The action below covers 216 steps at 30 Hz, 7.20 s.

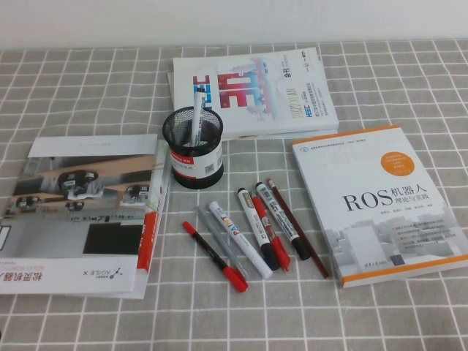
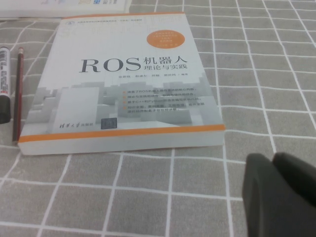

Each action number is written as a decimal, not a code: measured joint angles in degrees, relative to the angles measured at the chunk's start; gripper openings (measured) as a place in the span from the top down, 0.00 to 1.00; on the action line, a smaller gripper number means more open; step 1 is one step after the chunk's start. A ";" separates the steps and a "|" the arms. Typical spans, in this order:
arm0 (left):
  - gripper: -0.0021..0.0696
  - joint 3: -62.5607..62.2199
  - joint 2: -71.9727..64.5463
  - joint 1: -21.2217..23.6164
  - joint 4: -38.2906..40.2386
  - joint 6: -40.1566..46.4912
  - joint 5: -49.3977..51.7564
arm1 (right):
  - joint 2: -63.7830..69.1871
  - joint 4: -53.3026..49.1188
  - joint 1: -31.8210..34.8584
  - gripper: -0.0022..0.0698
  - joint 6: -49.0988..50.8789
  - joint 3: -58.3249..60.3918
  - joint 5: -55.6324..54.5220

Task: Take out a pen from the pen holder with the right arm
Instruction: 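Take a marker out of the pen holder and lay it on the table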

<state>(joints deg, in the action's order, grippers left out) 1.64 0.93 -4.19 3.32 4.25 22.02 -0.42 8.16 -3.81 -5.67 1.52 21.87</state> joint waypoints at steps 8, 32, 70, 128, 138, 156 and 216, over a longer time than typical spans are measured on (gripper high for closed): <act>0.98 0.00 0.00 0.00 0.00 0.00 0.00 | 0.00 -0.31 0.00 0.99 0.00 0.00 -1.59; 0.98 0.00 0.00 0.00 0.00 0.00 0.00 | 0.00 34.25 0.00 0.99 0.00 0.00 -16.25; 0.98 0.00 0.00 0.00 0.00 0.00 0.00 | 70.22 34.22 -24.88 0.99 -17.53 -47.46 0.27; 0.98 0.00 0.00 0.00 0.00 0.00 0.00 | 130.63 -19.11 -35.36 0.31 43.53 -123.39 10.00; 0.98 0.00 0.00 0.00 0.00 0.00 0.00 | 136.09 -19.58 -35.25 0.30 43.66 -129.94 11.43; 0.98 0.00 0.00 0.00 0.00 0.00 0.00 | 137.02 -20.48 -34.86 0.44 43.66 -130.70 7.03; 0.98 0.00 0.00 0.00 0.00 0.00 0.00 | 116.13 -17.37 -37.97 0.85 21.81 -130.80 30.44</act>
<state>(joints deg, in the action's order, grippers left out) 1.64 0.93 -4.19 3.32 4.25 22.02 115.71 -9.22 -41.78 16.14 -129.28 52.31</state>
